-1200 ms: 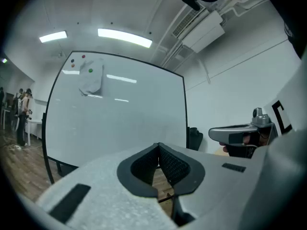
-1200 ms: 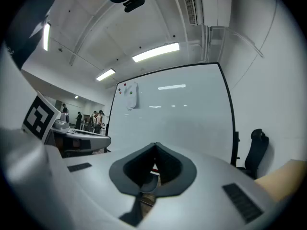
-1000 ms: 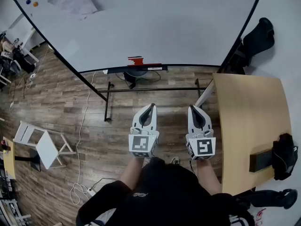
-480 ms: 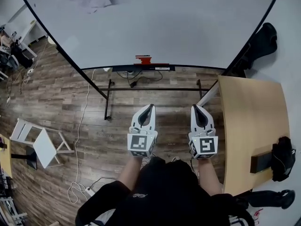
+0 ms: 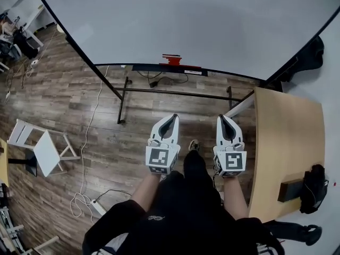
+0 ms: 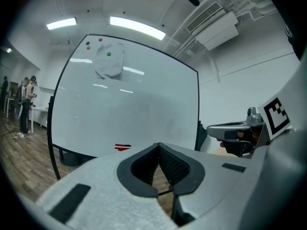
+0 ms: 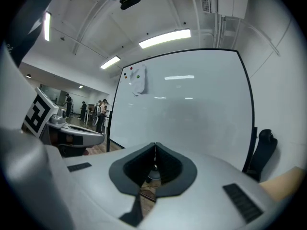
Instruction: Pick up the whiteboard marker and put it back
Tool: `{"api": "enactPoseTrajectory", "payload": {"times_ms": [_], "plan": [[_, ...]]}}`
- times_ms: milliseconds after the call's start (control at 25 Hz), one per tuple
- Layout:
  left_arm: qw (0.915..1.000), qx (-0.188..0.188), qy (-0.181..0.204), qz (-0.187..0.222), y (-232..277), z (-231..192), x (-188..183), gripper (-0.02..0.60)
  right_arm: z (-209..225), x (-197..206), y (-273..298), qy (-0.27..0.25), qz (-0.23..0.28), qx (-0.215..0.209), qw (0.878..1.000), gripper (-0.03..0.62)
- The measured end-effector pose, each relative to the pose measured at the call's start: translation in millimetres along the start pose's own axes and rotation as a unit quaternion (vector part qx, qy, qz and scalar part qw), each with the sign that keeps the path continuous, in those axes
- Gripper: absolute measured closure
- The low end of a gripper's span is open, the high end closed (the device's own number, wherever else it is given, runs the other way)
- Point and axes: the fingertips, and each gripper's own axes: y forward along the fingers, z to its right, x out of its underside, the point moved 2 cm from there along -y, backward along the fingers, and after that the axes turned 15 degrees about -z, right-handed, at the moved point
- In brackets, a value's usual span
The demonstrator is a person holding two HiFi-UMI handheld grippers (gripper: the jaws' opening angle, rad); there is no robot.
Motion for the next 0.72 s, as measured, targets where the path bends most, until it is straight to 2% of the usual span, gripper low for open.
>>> {"api": "enactPoseTrajectory", "payload": {"times_ms": [320,520,720], "plan": [[0.9989,-0.043,-0.002,-0.016,45,-37,-9,0.575,21,-7,72,-0.026,-0.019,-0.041,0.999,0.592],[0.9976,-0.058,-0.002,-0.038,89,-45,-19,0.575,50,-19,122,-0.051,-0.019,-0.063,0.997,0.591],[0.9956,-0.073,-0.016,-0.056,133,-46,-26,0.575,74,-17,174,-0.06,-0.048,-0.107,0.991,0.592]]}}
